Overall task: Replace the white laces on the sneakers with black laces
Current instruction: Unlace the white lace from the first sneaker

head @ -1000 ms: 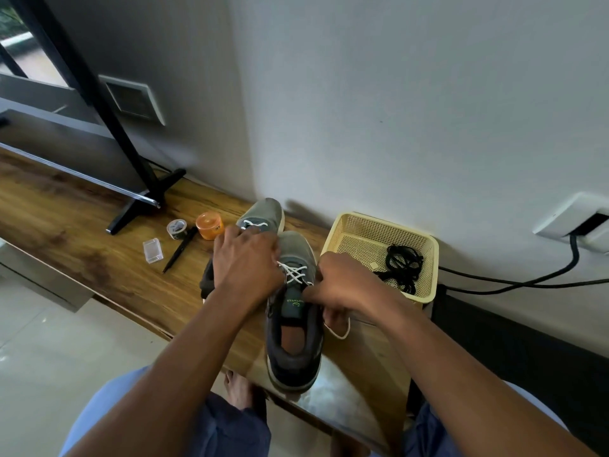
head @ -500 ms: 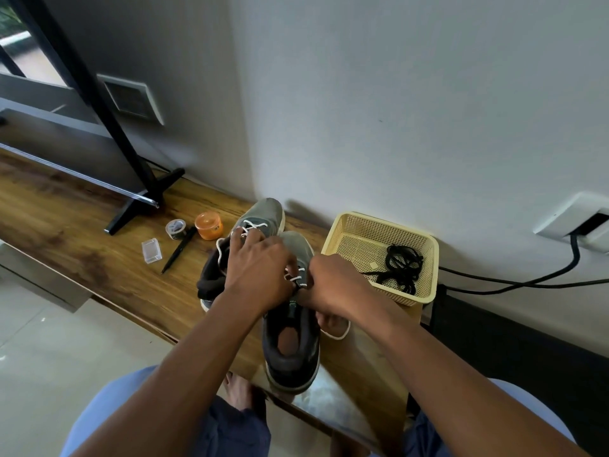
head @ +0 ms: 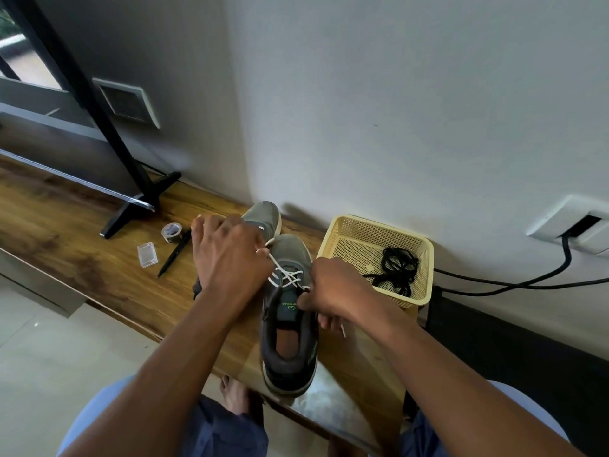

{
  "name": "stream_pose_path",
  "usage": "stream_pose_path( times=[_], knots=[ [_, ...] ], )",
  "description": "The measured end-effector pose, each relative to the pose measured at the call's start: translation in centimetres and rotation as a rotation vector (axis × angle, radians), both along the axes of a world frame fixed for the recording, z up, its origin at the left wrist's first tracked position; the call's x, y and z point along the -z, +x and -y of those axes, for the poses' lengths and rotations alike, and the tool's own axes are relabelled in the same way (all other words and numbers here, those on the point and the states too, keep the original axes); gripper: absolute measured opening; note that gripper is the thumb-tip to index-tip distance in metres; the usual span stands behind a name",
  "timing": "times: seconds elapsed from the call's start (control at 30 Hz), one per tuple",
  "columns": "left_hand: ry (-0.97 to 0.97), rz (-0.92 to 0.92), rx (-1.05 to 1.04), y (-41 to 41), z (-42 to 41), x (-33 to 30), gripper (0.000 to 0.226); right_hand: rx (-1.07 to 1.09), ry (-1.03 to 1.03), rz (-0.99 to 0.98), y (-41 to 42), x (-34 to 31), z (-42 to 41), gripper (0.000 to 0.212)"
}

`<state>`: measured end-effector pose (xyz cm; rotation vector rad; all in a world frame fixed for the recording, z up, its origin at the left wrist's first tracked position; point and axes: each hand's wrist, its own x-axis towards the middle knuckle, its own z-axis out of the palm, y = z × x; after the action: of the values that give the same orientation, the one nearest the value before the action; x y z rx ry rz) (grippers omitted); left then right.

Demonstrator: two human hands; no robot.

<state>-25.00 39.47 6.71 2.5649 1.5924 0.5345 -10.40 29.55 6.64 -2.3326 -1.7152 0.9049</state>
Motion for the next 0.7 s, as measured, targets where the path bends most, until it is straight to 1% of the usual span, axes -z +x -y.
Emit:
stream_pose_path(
  times=[0.03,0.1,0.17,0.23,0.33,0.4,0.47,0.53,0.6,0.63,0.67,0.7],
  knots=[
    [-0.030,-0.001,0.049,0.0,-0.1,-0.1,0.019,0.011,-0.001,-0.018,0.0,0.0,0.0,0.027],
    [-0.103,-0.061,0.216,0.3,0.2,-0.1,0.028,0.023,0.001,-0.039,0.0,0.1,0.0,0.024],
    [-0.115,-0.186,0.335,1.0,0.8,0.3,0.027,0.017,-0.004,-0.040,0.0,0.1,0.0,0.024],
    [-0.102,-0.286,0.353,1.5,1.3,0.8,0.027,0.013,-0.003,-0.030,-0.1,0.0,-0.1,0.026],
    [-0.074,-0.330,0.292,1.7,1.5,1.3,0.019,0.012,0.004,-0.025,-0.1,0.0,-0.1,0.025],
    [-0.050,-0.309,0.259,1.6,1.4,1.3,0.015,0.018,0.002,-0.024,-0.1,0.1,-0.1,0.024],
    [-0.040,-0.192,0.212,1.3,1.3,1.0,0.010,0.027,-0.012,-0.041,0.0,0.2,0.0,0.026],
    [-0.027,-0.053,0.113,0.8,1.0,0.4,0.008,0.034,-0.020,-0.047,0.1,0.3,0.1,0.028],
    [0.006,0.024,0.025,0.4,0.6,0.0,0.006,0.037,-0.019,-0.049,0.2,0.4,0.2,0.032],
    [0.019,0.022,0.009,0.3,0.5,-0.1,0.005,0.035,-0.017,-0.046,0.3,0.4,0.2,0.032],
    [0.015,-0.011,0.024,0.3,0.5,-0.2,0.008,0.033,-0.016,-0.039,0.3,0.4,0.2,0.032],
    [-0.015,-0.065,0.073,0.4,0.6,-0.2,0.017,0.031,-0.015,-0.033,0.3,0.4,0.1,0.031]
  ],
)
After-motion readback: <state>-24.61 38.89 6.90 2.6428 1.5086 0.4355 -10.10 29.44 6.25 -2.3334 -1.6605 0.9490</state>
